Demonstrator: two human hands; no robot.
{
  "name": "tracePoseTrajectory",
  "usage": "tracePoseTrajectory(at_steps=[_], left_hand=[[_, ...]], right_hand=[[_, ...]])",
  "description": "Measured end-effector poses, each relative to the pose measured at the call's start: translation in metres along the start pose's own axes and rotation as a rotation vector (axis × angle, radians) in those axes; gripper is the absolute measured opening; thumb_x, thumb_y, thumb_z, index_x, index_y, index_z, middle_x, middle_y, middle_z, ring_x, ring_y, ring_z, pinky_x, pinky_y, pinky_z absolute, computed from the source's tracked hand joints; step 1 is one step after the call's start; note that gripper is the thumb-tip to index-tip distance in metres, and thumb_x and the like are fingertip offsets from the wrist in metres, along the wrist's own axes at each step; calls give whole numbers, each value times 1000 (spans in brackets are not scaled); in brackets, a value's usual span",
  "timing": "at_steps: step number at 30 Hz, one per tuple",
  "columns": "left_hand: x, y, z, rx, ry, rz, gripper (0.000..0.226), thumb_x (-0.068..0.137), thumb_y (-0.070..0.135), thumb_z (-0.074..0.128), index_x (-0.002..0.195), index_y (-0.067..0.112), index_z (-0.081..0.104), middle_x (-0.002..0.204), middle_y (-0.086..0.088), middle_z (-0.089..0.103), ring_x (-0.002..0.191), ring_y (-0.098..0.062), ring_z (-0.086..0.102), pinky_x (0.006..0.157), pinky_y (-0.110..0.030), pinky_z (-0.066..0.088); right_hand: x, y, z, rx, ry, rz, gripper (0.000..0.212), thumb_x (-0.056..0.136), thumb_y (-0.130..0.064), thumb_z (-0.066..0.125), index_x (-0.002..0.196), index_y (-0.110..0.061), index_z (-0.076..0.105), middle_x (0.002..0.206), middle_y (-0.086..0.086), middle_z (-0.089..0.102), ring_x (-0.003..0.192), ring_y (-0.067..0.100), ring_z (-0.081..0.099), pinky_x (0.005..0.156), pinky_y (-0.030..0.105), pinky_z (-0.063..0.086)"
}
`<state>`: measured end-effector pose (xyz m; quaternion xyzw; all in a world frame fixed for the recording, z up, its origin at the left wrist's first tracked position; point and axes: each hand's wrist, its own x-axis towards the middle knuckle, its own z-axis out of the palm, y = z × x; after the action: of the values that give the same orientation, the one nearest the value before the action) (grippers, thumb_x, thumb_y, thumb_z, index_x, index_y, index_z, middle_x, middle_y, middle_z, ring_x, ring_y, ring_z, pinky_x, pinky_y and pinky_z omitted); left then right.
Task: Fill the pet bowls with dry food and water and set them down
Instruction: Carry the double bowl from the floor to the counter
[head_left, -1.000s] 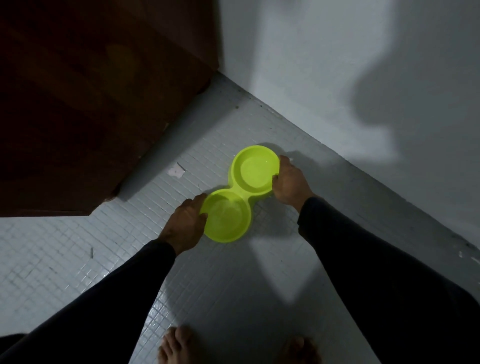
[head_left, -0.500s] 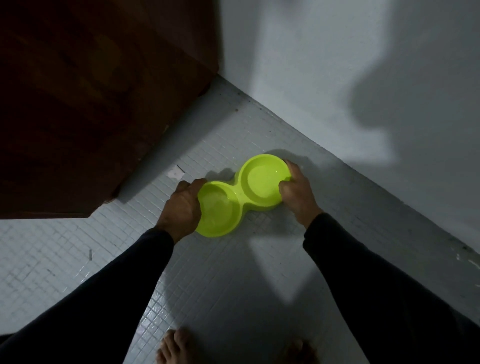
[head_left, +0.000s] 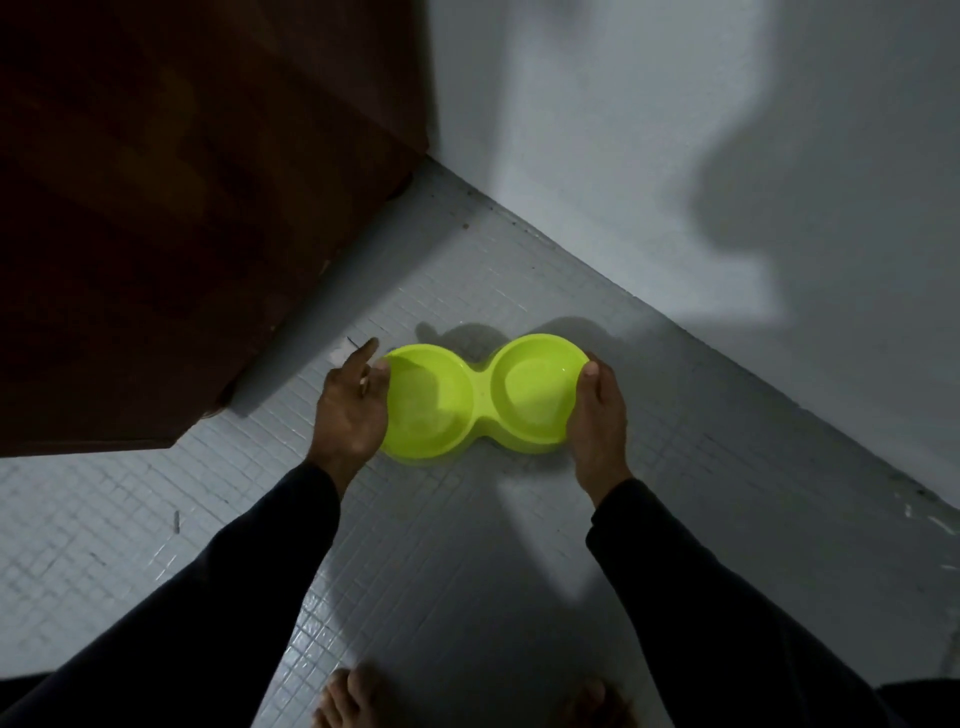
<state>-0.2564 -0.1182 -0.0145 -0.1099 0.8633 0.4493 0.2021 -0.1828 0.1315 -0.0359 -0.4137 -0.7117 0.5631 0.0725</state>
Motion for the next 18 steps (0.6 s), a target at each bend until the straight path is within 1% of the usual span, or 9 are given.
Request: tracePoseTrajectory(at_steps=[2, 3, 5, 7, 9, 11, 13, 15, 18], left_hand=[[-5, 2, 3, -202, 0, -53, 53, 101, 59, 48, 147, 34, 52, 153, -1, 50, 138, -18, 48, 114, -37, 38], [-8, 3, 4, -297, 3, -70, 58, 96, 68, 50, 145, 38, 55, 154, 3, 50, 140, -17, 48, 115, -39, 38], [-11, 3, 6, -405, 6, -115, 61, 81, 84, 54, 133, 52, 60, 152, 8, 53, 139, -17, 50, 115, -51, 42], [-13, 4, 8, -469, 8, -154, 56, 74, 89, 56, 123, 62, 62, 151, 9, 54, 137, -19, 52, 112, -58, 44], [-14, 7, 9, -519, 16, -152, 57, 74, 89, 58, 122, 60, 64, 148, 9, 57, 136, -21, 54, 110, -61, 44], [-15, 8, 10, -549, 27, -134, 59, 75, 88, 60, 124, 56, 66, 146, 8, 59, 136, -23, 55, 109, -64, 44], [-18, 11, 12, -568, 51, -128, 61, 74, 86, 62, 123, 50, 69, 141, 6, 64, 132, -25, 58, 107, -65, 45], [-24, 15, 13, -588, 77, -120, 67, 75, 84, 64, 124, 40, 72, 134, 2, 68, 127, -27, 62, 104, -66, 47], [-31, 23, 14, -604, 90, -105, 68, 75, 82, 64, 123, 35, 73, 129, 0, 71, 123, -29, 64, 102, -66, 49]], right_hand=[[-2, 2, 2, 26, 18, 14, 33, 99, -49, 37, 120, -36, 60, 124, -3, 65, 117, 21, 60, 105, 44, 48], [-3, 1, 2, 32, 33, 18, 33, 100, -49, 38, 120, -36, 60, 124, -3, 65, 118, 20, 60, 105, 44, 48], [-4, 0, 2, 35, 61, 22, 31, 104, -43, 39, 123, -33, 61, 124, -2, 64, 116, 20, 59, 104, 44, 48], [-5, 0, 1, 39, 80, 33, 33, 106, -41, 39, 126, -29, 62, 126, 2, 64, 116, 22, 59, 103, 44, 48], [-7, 0, 0, 46, 94, 38, 40, 103, -47, 37, 128, -28, 62, 128, 4, 64, 116, 24, 59, 102, 43, 49], [-7, -1, -2, 50, 98, 44, 43, 101, -49, 37, 128, -28, 62, 127, 3, 64, 116, 24, 59, 101, 42, 49], [-8, -4, -6, 53, 99, 36, 39, 106, -43, 38, 128, -25, 62, 125, 3, 64, 114, 22, 59, 101, 41, 49], [-8, -7, -10, 50, 100, 24, 35, 109, -36, 38, 130, -21, 62, 124, 2, 63, 114, 21, 58, 101, 39, 48], [-9, -14, -17, 36, 116, 7, 35, 109, -36, 38, 129, -20, 63, 125, 3, 64, 114, 21, 58, 99, 38, 48]])
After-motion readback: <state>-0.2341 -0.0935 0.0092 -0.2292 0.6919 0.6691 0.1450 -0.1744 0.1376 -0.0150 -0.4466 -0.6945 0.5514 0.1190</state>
